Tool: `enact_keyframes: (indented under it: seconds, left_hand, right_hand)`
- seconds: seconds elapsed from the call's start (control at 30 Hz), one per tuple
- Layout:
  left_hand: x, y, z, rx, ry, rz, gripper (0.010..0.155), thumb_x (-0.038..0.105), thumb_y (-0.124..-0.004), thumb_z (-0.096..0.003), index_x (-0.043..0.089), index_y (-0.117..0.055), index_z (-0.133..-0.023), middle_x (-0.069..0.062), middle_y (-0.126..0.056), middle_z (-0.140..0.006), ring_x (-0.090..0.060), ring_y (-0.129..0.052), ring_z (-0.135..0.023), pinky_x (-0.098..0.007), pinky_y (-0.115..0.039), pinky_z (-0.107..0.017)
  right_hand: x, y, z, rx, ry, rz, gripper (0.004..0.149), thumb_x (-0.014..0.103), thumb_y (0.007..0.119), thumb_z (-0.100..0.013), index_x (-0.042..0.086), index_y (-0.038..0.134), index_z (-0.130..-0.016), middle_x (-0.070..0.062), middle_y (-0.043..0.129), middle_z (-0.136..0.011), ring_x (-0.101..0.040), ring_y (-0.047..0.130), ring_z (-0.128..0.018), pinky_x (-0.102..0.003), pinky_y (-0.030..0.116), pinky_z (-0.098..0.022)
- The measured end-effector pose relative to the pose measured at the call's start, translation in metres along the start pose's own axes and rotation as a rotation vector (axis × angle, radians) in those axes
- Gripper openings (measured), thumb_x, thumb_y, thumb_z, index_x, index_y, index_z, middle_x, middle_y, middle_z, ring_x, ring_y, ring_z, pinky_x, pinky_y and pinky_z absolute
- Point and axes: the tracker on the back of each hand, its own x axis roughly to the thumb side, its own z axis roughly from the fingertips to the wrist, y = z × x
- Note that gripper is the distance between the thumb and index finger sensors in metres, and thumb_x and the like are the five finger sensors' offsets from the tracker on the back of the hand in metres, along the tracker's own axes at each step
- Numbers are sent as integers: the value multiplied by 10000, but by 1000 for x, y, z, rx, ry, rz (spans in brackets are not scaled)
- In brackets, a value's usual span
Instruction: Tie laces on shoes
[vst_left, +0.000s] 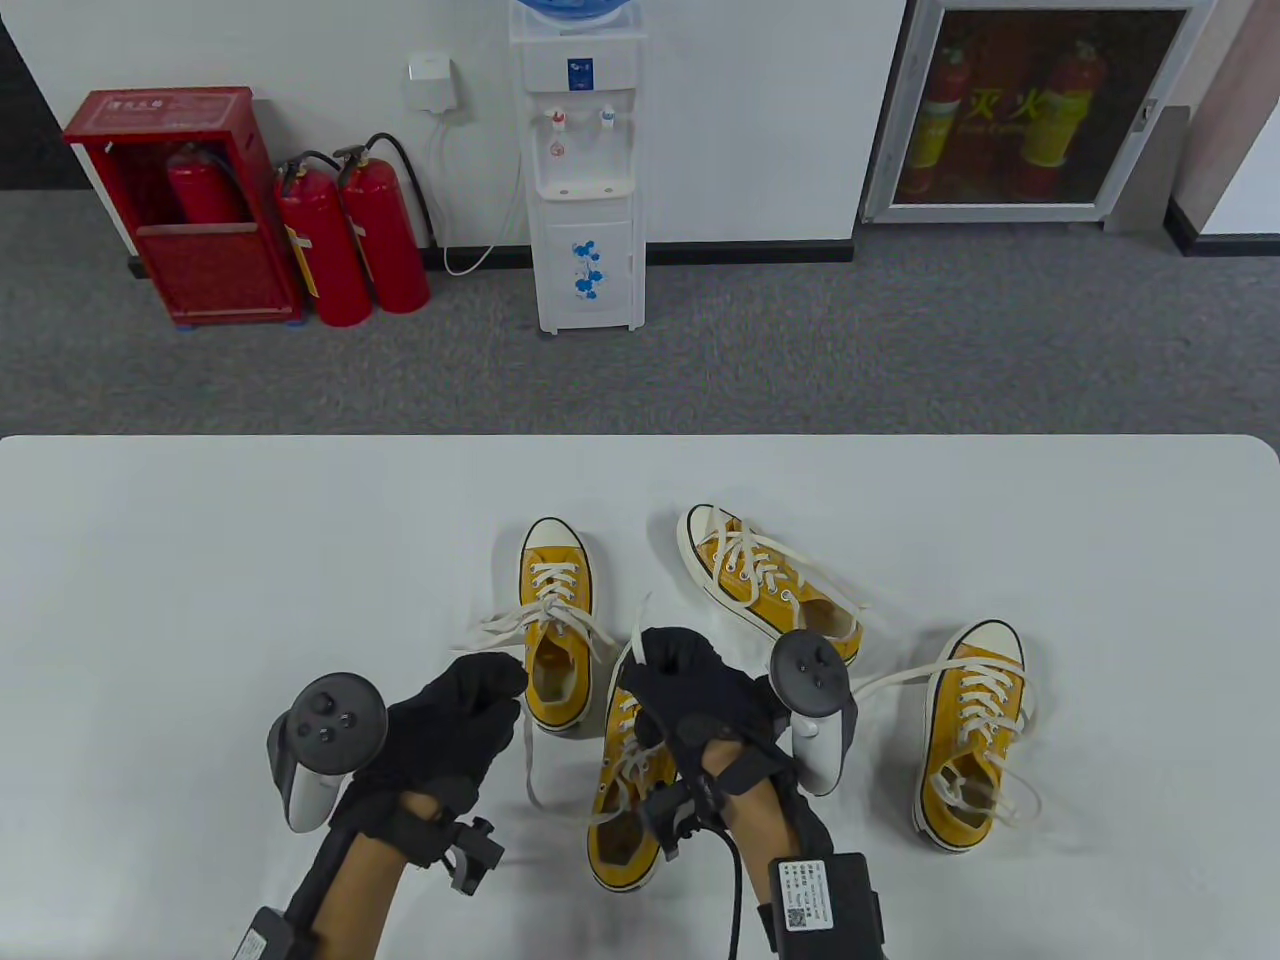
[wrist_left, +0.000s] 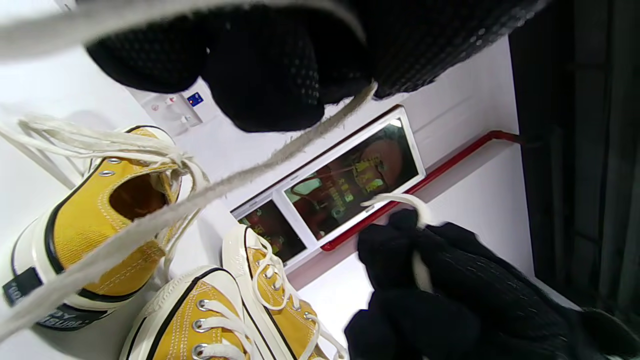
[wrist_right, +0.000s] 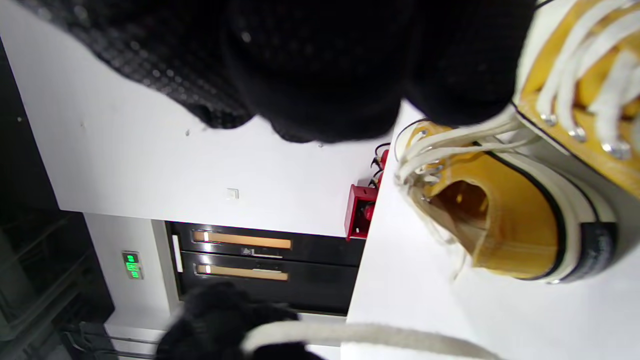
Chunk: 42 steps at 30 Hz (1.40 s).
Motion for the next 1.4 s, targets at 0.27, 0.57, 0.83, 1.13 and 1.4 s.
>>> enact_keyframes:
  seconds: [0.27,0.57,0.83,1.13,1.4]
  left_hand:
    - [28,-3,-6,-72,-33,-10,398,334,-809,-494,339,-826,-891,-25,-898,-856,-240,-1012,-542,-587,-783,-573]
    - [59,-21,-22,-133,-19,-105,394,262,-819,-484,313,-880,-869,-36,-914,-885,-287,-988,-614,-634,-710,-642]
    - [60,-21,-38,-68,35,-221,381,275,-849,-473,336,-916,-843,-9,-952,-871,-302,-966,-664,-687,-620,-695]
    - [27,-22,-51,-133,206,-241,387,296,-848,-479,342,-900,-860,-1,-935,-893,-316,-947,-732,-712,-581,-714]
    - [7,-19,-47,-169,310,-296,507,419,-851,-491,368,-779,-990,-39,-758,-1134,-397,-804,-998,-744,-508,-742]
  right_hand:
    - [-2,22,-14,78,-22,178,430,352,876,-456,217,830,-861,-35,936,-674,-31,958,-143,-405,881,-339]
    - [-3,38,-13,206,-68,265,422,296,841,-460,263,859,-880,-39,891,-757,-55,957,-210,-431,854,-386]
    - [-1,50,-8,359,-93,276,418,257,815,-459,286,882,-870,-38,853,-800,-74,950,-258,-446,835,-414]
    - [-5,65,2,539,-67,225,407,256,811,-460,320,901,-852,-30,854,-807,-83,952,-289,-452,826,-434]
    - [-11,54,-3,553,-39,149,407,258,811,-463,323,904,-854,-29,866,-801,-83,955,-291,-452,827,-434]
